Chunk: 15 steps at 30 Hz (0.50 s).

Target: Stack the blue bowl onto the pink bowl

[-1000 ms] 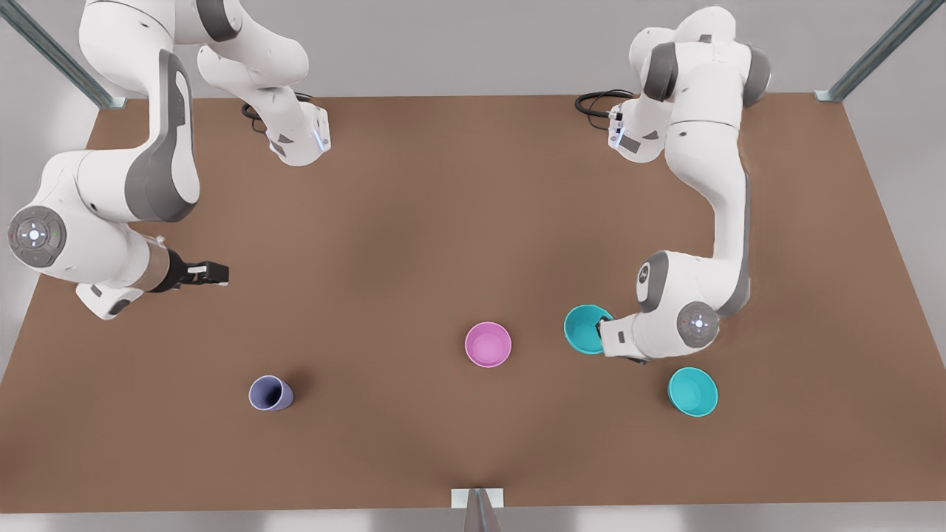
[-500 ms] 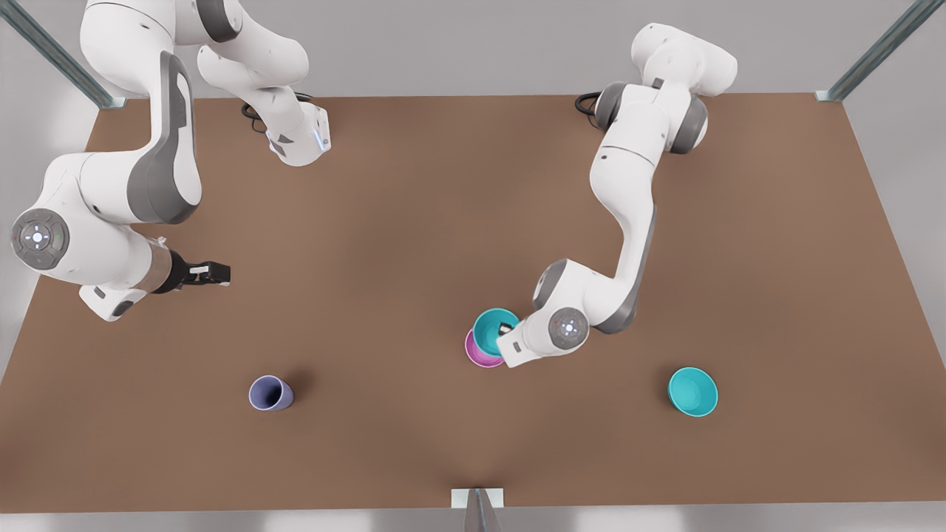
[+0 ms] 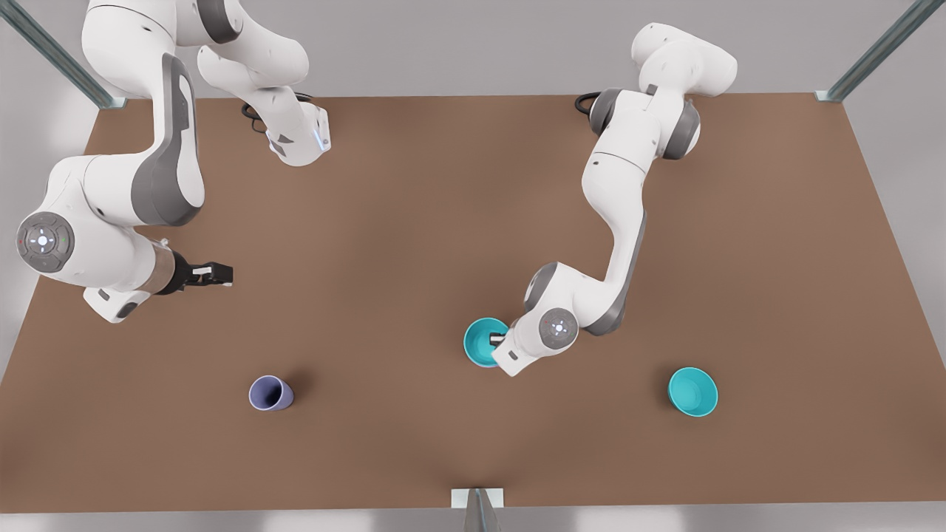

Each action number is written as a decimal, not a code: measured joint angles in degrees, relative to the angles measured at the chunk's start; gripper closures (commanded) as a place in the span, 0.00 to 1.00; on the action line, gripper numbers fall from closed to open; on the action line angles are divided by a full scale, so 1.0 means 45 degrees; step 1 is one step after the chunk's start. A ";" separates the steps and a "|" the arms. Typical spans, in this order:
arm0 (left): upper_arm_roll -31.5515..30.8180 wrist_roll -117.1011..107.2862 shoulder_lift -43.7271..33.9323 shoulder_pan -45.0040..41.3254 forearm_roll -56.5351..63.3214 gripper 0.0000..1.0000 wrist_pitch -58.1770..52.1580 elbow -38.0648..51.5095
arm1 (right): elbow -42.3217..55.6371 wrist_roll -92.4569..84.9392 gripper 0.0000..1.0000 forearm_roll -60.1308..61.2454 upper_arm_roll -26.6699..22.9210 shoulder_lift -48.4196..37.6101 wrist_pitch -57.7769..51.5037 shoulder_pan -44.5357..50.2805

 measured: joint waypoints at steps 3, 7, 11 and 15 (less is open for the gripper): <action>-0.0077 -0.0443 -0.0002 -0.0004 -0.0019 0.79 -0.0185 -0.0017 | -0.0005 -0.0006 0.00 -0.0001 0.0002 0.0001 0.0000 0.0000; -0.0088 -0.0930 0.0002 -0.0004 -0.0072 0.79 -0.0425 -0.0037 | -0.0017 -0.0013 0.00 -0.0003 0.0009 0.0002 0.0000 0.0003; -0.0088 -0.1323 0.0067 -0.0003 -0.0106 0.79 -0.0531 -0.0031 | -0.0017 -0.0017 0.00 -0.0004 0.0019 0.0016 0.0000 0.0000; -0.0106 -0.1624 0.0112 0.0041 -0.0248 0.00 -0.0491 -0.0021 | -0.0019 -0.0023 0.00 -0.0004 0.0019 0.0021 0.0000 0.0000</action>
